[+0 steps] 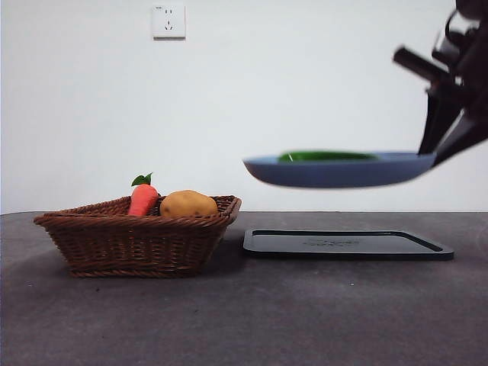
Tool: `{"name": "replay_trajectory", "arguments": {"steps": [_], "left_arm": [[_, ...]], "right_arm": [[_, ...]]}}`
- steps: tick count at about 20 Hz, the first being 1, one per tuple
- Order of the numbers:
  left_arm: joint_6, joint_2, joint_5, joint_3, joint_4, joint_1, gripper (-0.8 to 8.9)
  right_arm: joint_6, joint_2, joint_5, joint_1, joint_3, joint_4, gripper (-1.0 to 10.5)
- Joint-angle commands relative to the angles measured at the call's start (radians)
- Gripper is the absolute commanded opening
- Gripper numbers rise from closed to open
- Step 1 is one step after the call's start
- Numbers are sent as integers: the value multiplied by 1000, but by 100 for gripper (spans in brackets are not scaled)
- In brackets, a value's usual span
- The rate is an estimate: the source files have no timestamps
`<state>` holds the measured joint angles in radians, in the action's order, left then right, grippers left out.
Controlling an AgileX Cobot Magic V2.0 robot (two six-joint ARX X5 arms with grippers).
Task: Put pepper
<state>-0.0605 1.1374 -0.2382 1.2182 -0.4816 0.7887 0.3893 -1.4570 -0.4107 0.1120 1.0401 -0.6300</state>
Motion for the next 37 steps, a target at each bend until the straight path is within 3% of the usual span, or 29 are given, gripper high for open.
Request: {"name": "replay_trajectory", "arguments": {"steps": [1,9,16,25,29,32,37], "left_arm": [[9,-32,2,15,-20,8,223],[11,-72,2,15,-80,8,223],[8,-72,2,15,-61,8,223],[-1,-72,2,15,-62,8,223],[0,-72,2,15,-63,8,223],[0,-72,3,15,-70,8,223],[1,-72,4,15,-91,8,223]], "right_arm": [[14,-74,-5,-18,64,29,5],[14,-394,-6,-82,255,99,5],[13,-494,-7,-92,273,204,5],[-16,-507,27,-92,273,215,16],[-17,-507,20,-92,273,201,158],[-33,-491,24,-94,273,168,173],[-115,-294,21,-128,273,42,184]]}}
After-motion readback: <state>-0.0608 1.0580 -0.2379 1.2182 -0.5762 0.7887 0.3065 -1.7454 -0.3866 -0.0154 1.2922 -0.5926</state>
